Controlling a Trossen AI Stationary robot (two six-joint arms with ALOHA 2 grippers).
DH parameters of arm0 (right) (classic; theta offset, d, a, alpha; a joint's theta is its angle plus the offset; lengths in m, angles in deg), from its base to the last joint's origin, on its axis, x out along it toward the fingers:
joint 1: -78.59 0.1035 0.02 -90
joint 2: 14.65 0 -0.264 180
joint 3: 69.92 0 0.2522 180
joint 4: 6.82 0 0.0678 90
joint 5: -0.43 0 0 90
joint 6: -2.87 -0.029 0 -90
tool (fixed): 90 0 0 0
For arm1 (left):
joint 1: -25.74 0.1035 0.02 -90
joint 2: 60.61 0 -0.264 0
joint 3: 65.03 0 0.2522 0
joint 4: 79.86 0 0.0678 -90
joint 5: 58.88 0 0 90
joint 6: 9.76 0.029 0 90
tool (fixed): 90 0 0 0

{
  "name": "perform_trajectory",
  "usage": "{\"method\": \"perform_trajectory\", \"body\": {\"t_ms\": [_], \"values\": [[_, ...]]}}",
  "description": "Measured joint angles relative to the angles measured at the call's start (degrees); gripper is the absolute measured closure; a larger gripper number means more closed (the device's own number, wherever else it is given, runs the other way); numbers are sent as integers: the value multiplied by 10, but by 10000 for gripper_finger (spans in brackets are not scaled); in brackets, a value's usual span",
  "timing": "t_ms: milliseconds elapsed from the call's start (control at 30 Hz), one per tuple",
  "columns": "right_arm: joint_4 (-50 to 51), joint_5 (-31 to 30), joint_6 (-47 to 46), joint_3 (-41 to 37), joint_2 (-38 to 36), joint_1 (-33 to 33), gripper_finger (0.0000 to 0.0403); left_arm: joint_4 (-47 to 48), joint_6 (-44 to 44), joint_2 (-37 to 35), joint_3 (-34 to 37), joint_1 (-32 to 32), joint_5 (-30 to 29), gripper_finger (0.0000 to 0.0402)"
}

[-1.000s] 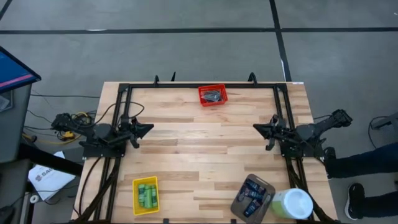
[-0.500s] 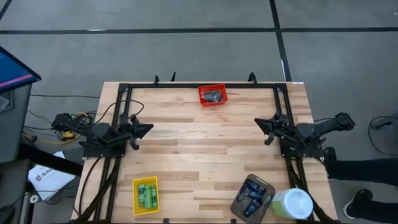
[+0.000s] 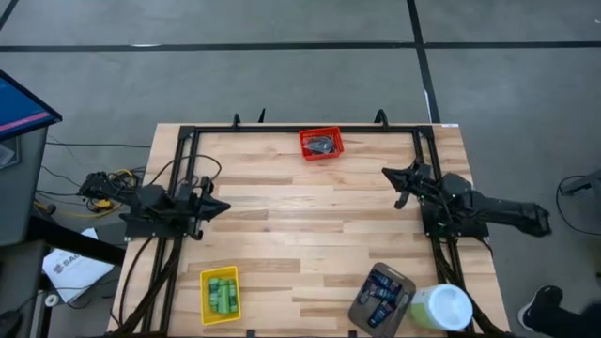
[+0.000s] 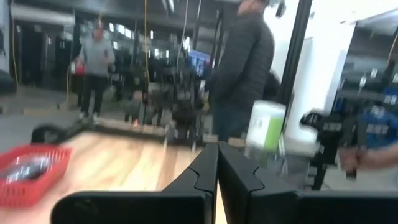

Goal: Pick & Place Travel size toiletries
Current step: Return to Home Position

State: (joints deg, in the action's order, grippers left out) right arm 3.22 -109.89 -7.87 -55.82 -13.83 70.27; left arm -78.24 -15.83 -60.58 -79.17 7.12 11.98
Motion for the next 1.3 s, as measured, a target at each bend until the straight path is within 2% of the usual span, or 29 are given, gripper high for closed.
{"method": "perform_trajectory", "body": {"t_ms": [133, 267, 633, 867, 1300], "values": [[13, 101, 0, 0, -1, -58, 403, 48, -32, 0, 0, 0, 0, 399], [12, 147, -7, 0, -1, -82, 403, 76, -48, 0, 0, 0, 0, 399], [12, 150, -7, 0, -1, -83, 403, 70, -2, 0, 0, 0, 81, 399], [19, 149, 7, 0, -1, -83, 403, 68, -2, 0, 0, 0, 223, 399], [20, 147, 7, -1, -1, -83, 403, 66, -2, 0, 0, 0, 210, 399]]}}
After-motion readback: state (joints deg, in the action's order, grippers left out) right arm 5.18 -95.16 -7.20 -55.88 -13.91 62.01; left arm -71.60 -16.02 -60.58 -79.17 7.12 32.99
